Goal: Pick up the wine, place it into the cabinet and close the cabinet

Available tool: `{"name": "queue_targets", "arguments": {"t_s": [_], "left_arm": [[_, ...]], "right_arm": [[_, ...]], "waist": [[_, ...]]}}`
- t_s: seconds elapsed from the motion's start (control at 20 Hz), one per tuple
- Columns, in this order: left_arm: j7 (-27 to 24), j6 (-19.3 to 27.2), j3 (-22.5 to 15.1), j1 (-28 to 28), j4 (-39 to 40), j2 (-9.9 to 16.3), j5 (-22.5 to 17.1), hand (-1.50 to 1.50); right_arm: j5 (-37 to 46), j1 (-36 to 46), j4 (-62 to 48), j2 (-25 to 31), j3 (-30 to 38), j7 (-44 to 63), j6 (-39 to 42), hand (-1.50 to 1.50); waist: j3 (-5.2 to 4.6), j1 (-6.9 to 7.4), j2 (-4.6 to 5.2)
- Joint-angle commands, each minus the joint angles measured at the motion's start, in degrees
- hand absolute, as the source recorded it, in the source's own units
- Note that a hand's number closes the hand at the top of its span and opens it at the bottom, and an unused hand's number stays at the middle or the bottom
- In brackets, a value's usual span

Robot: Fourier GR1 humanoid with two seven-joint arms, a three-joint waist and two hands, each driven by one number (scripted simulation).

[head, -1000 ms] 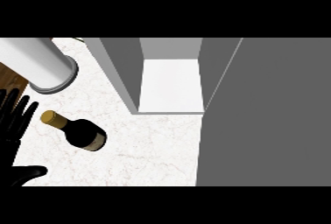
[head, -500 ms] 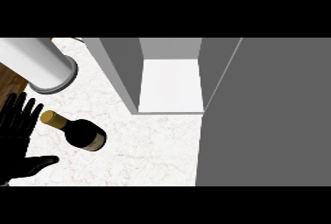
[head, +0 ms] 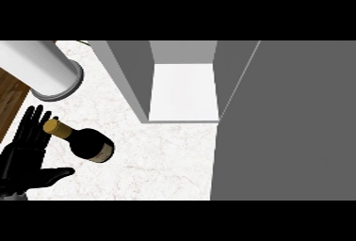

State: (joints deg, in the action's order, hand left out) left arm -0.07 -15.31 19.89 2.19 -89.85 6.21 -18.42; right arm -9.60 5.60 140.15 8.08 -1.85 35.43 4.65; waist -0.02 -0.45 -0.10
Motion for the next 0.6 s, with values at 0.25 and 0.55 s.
{"name": "queue_targets", "arguments": {"t_s": [0.25, 0.55], "left_arm": [[-9.7, -4.2, -0.5, -2.0, 13.2, 0.2, 2.2, -1.5], [-8.4, -4.7, 0.5, -4.0, 14.4, 3.1, 0.7, -1.5]], "right_arm": [[-2.7, -2.3, 8.0, -1.4, -1.4, 2.2, -0.1, -1.5], [-1.5, -0.1, 4.4, -2.2, -1.2, 1.6, -0.2, -1.5]], "waist": [[-0.02, -0.04, 0.07], [0.0, 0.36, 0.07]]}}
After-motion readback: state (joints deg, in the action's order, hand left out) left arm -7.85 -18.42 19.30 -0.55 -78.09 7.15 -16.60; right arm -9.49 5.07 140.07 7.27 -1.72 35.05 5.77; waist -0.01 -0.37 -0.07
